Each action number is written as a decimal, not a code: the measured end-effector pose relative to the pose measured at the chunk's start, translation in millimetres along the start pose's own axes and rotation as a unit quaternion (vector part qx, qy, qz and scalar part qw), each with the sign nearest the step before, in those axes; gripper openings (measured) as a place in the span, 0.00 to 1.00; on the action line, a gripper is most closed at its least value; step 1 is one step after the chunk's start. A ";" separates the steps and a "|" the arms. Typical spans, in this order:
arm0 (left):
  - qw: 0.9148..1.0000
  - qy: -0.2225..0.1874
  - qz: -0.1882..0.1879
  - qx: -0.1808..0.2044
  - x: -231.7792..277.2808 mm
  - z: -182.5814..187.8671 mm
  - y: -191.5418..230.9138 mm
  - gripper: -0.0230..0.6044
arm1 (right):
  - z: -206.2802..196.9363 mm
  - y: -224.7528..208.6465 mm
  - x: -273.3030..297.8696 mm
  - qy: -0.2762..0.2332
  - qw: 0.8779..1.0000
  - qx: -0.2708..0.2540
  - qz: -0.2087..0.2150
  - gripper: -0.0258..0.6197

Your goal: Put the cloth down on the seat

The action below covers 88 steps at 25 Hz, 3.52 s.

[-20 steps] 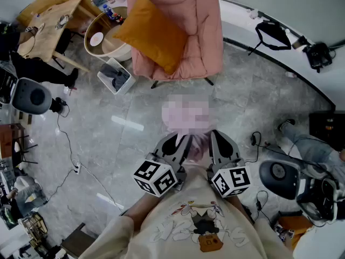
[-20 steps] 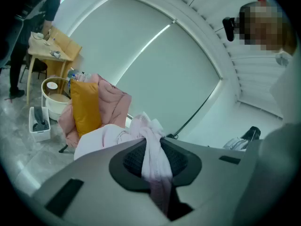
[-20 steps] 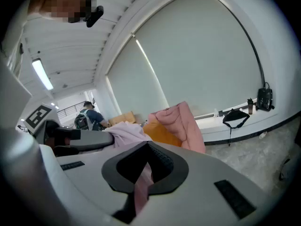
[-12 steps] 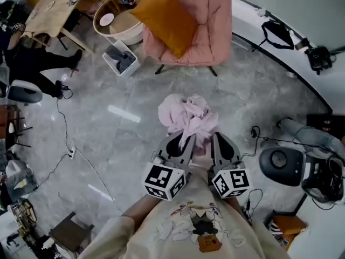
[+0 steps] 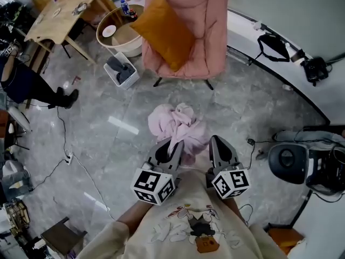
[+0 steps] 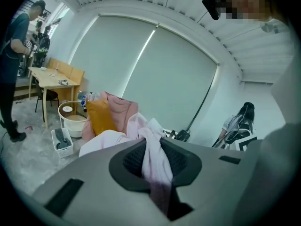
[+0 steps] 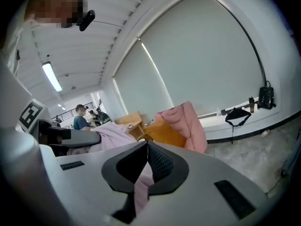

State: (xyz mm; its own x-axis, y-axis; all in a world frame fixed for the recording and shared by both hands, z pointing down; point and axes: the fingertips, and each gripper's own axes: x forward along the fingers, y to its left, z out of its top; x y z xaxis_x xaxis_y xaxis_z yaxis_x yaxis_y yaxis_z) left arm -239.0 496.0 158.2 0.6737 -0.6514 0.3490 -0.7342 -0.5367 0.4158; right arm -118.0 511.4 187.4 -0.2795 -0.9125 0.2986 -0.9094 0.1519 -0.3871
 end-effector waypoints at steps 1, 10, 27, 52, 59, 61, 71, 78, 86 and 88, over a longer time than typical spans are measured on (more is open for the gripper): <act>1.000 0.001 0.003 -0.002 6.2 3.7 -0.9 0.13 | 6.5 -8.3 2.2 0.000 1.000 -0.003 0.001 0.07; 0.999 -0.018 0.033 -0.024 82.9 27.1 -32.0 0.13 | 52.4 -109.3 7.8 -0.020 1.000 0.001 0.002 0.07; 0.997 -0.001 0.041 -0.061 204.3 74.2 -11.4 0.13 | 90.2 -170.8 99.3 0.007 0.999 0.028 0.015 0.07; 0.997 0.045 -0.061 -0.001 373.2 208.7 120.5 0.13 | 193.7 -190.6 325.7 0.008 0.998 0.010 -0.054 0.07; 0.998 0.039 -0.040 -0.010 399.5 216.0 127.0 0.13 | 199.4 -205.8 355.3 0.030 0.999 0.000 -0.032 0.07; 0.999 0.040 -0.028 -0.015 401.7 218.5 131.6 0.13 | 200.1 -204.1 364.6 0.039 0.999 -0.001 -0.020 0.07; 0.998 0.055 0.002 -0.010 440.9 215.4 138.9 0.13 | 202.8 -232.0 399.6 0.056 0.998 -0.009 0.031 0.07; 0.998 0.068 0.020 0.000 472.6 191.5 144.1 0.13 | 174.9 -261.4 417.0 0.097 0.994 -0.006 0.048 0.07; 0.996 0.076 0.041 -0.001 509.2 159.9 153.3 0.13 | 149.7 -294.3 438.7 0.137 0.988 -0.024 0.061 0.07; 0.996 0.080 0.044 -0.013 518.2 152.2 159.6 0.13 | 140.5 -302.0 444.8 0.147 0.987 -0.022 0.064 0.07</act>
State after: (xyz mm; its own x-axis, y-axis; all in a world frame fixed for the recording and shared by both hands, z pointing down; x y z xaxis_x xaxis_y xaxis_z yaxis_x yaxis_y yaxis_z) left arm -19.7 -8.8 277.6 0.6137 -0.5999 0.5133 -0.7895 -0.4668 0.3984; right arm 75.6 6.3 314.5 -0.4637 -0.7364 0.4927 -0.8719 0.2806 -0.4012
